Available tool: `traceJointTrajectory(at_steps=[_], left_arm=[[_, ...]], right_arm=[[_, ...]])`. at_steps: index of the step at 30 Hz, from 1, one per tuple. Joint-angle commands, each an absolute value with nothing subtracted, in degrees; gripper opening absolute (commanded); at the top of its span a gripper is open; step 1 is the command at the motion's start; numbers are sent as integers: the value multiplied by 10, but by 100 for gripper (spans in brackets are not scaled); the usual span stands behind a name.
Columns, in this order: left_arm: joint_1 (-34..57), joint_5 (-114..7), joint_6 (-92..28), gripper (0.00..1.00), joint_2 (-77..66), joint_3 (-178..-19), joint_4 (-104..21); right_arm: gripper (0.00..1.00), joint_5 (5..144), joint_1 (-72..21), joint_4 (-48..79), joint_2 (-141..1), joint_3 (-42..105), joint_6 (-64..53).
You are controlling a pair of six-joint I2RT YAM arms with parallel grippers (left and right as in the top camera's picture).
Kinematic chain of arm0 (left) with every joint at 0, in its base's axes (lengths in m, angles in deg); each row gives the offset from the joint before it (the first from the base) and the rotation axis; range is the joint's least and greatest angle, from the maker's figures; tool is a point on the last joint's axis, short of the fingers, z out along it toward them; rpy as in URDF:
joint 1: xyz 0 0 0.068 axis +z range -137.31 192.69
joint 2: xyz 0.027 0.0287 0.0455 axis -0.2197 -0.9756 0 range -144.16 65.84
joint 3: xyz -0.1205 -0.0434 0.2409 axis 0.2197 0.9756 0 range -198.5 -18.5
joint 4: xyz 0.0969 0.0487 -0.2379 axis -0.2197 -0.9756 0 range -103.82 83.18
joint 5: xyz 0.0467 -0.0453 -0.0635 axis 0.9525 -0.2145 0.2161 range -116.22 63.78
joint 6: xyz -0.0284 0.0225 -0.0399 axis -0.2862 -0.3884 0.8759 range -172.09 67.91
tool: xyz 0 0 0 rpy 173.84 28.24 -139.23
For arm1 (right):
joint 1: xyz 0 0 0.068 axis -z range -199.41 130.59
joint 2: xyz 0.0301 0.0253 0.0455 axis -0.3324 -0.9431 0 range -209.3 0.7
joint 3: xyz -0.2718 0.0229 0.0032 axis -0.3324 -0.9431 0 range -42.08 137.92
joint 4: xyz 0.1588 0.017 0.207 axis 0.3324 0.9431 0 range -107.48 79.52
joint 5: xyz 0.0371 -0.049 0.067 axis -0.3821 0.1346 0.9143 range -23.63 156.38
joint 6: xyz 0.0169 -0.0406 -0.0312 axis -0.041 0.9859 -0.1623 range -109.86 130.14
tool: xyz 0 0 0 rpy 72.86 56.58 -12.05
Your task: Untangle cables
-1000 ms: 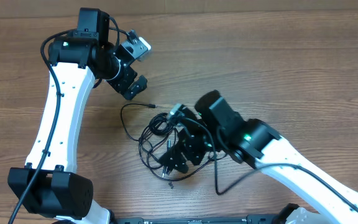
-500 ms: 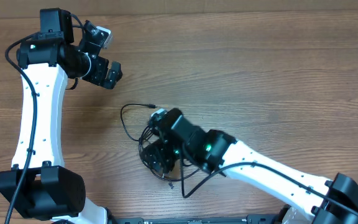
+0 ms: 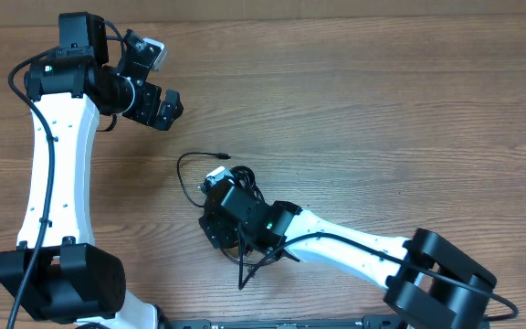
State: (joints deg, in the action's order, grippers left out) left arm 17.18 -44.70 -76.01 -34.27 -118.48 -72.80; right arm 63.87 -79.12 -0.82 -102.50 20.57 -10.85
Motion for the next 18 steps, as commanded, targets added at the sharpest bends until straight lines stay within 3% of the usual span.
traceJointTrajectory(at_steps=[1,5,7,10,14,16,18], left_arm=[[167,-462,-752,100,-342,-1179,-727],[167,-462,-752,99,-342,-1179,-728],[167,-462,-752,100,-342,-1179,-727],[167,-466,-752,100,-342,-1179,-726],[165,-475,-752,100,-342,-1179,-726],[165,-475,-752,99,-342,-1179,-728],[164,-475,-752,99,-342,-1179,-729]], right_arm=[[68,630,-795,-23,-1040,217,-107],[54,631,-799,-27,-1057,217,-107],[33,639,-801,-27,-1058,217,-108],[24,639,-801,-27,-1059,217,-109],[24,639,-801,-27,-1068,216,-109],[4,639,-801,-24,-1079,216,-109],[4,639,-801,-22,-1079,217,-109]])
